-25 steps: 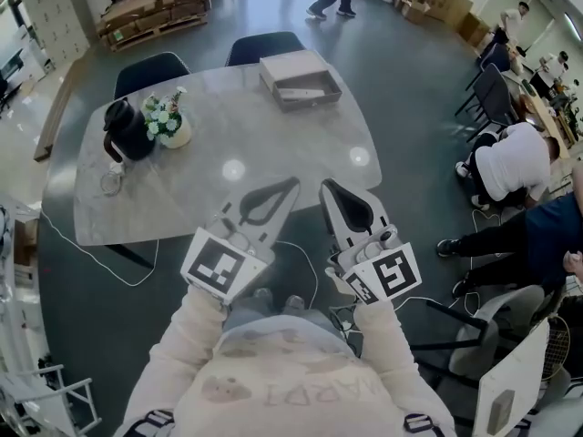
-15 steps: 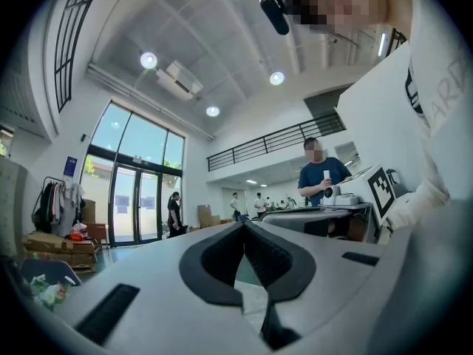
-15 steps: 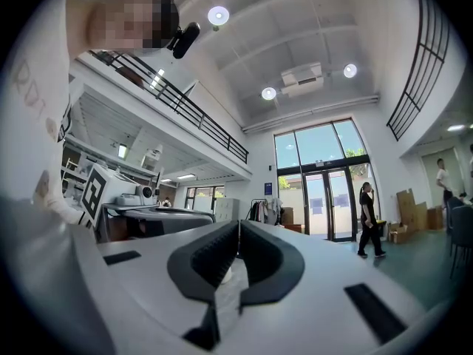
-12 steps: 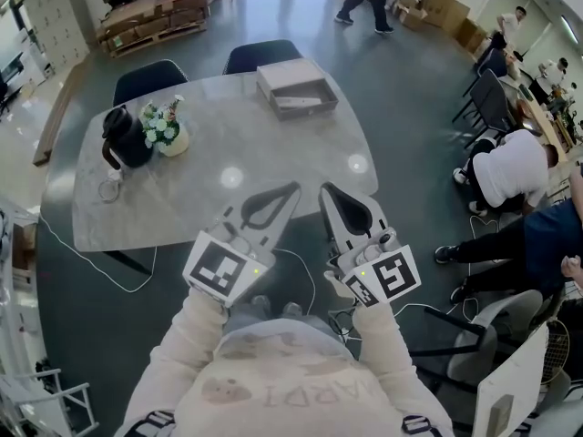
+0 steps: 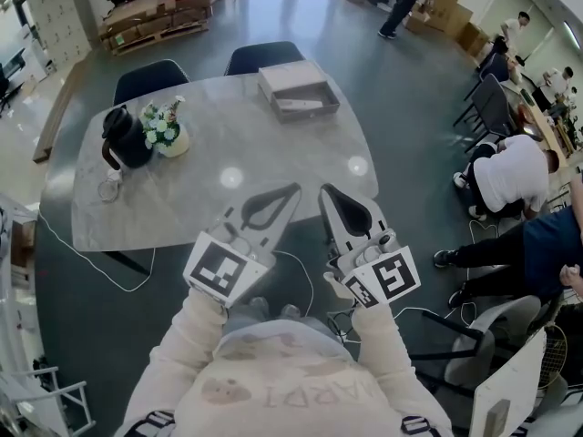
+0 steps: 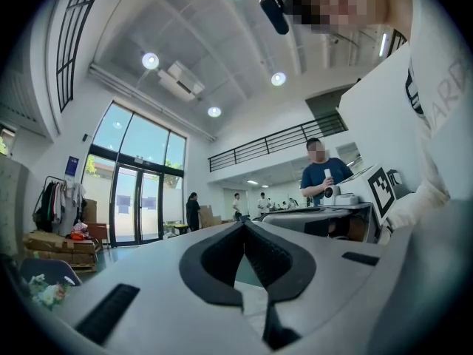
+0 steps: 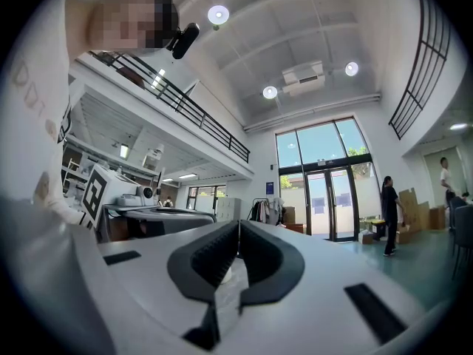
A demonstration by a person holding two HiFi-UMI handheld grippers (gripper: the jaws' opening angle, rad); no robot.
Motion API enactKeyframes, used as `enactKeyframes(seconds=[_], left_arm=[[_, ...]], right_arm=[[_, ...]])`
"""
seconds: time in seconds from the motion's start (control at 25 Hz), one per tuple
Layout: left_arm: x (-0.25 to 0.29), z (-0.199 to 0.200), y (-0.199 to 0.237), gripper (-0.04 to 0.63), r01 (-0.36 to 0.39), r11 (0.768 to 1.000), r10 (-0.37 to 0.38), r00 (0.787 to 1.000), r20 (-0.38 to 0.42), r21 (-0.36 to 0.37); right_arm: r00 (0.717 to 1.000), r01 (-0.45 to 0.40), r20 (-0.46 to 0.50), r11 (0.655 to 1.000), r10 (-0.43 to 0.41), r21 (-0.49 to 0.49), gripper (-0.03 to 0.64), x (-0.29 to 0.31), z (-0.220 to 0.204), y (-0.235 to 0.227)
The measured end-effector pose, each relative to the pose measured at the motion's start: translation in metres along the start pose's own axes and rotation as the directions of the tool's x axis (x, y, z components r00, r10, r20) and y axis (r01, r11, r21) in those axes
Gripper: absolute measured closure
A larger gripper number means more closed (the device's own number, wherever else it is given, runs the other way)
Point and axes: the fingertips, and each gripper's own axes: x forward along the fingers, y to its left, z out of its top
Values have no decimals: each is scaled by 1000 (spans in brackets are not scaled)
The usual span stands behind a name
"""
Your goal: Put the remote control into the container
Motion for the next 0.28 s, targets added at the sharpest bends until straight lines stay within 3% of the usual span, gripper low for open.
enactKeyframes(seconds=[0.28], left_arm=[[2,-2,2,583,-6,1000,6,1000,-3,3]], right_arm=[[1000,-8,-5,1000,8,2,598,2,-2,-1]])
